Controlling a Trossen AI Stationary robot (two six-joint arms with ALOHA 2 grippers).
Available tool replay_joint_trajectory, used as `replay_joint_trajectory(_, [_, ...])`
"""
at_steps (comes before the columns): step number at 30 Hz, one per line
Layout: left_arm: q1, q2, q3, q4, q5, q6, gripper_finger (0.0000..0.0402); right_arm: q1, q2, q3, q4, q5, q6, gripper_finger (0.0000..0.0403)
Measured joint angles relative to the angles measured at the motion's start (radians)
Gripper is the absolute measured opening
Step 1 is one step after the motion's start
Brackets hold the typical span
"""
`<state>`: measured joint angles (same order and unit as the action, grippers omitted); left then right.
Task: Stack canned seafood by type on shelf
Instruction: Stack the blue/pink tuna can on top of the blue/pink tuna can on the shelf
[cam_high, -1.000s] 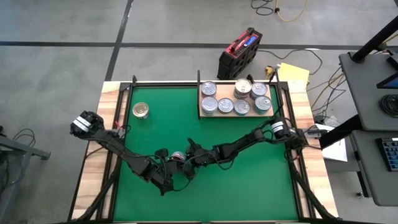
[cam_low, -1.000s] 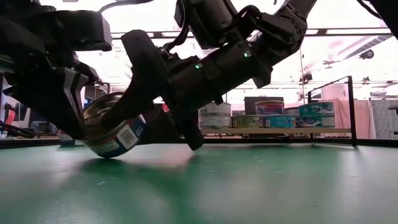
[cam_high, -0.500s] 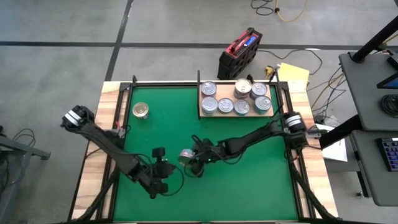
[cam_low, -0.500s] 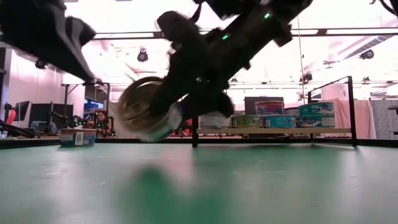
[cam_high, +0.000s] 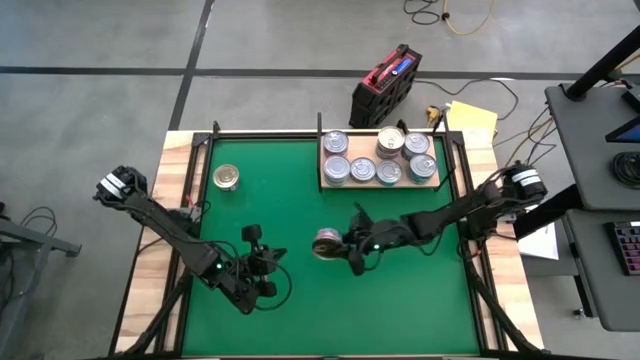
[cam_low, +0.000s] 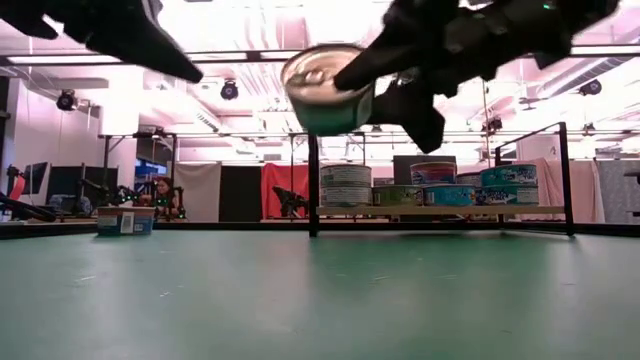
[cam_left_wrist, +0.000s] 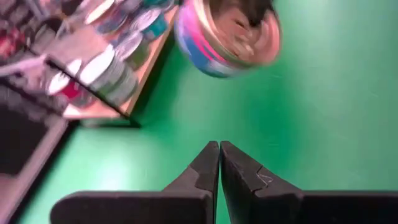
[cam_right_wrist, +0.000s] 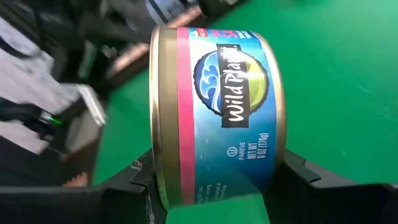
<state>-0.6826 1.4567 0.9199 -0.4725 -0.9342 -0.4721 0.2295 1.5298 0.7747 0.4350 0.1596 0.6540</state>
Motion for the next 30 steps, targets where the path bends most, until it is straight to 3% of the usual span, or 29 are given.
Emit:
replay_joint_trajectory(3, [0.012,-0.001,0.000,0.098,0.079,0.169,0.0000,-0.015,-0.036,-0.080,0.119,-0.007,0.000,0.0181])
replay_joint_trajectory(9, [0.107,-0.004,0.000,0.363,0.507,0.548,0.0000,-0.076,-0.049,-0.162,0.243,-0.054,-0.013,0.0181])
replay_joint_trajectory(13, [0.210,-0.009,0.000,0.415,0.581,0.670,0.0000,-0.109,-0.041,-0.191,0.321,-0.089,-0.052,0.0181])
replay_joint_trajectory(16, [0.303,-0.011,-0.002,0.423,0.658,0.710,0.0000,-0.122,-0.048,-0.215,0.388,-0.105,-0.100,0.0181])
replay_joint_trajectory(20, [0.435,-0.012,-0.036,0.551,0.904,0.735,0.0000,-0.132,-0.067,-0.256,0.463,-0.108,-0.130,0.0181])
replay_joint_trajectory(22, [0.481,-0.019,-0.060,0.634,0.971,0.696,0.0000,-0.132,-0.084,-0.277,0.475,-0.107,-0.145,0.0181])
replay_joint_trajectory(30, [0.541,-0.033,-0.127,0.862,0.936,0.506,0.0000,-0.123,-0.164,-0.343,0.484,-0.042,-0.208,0.0181])
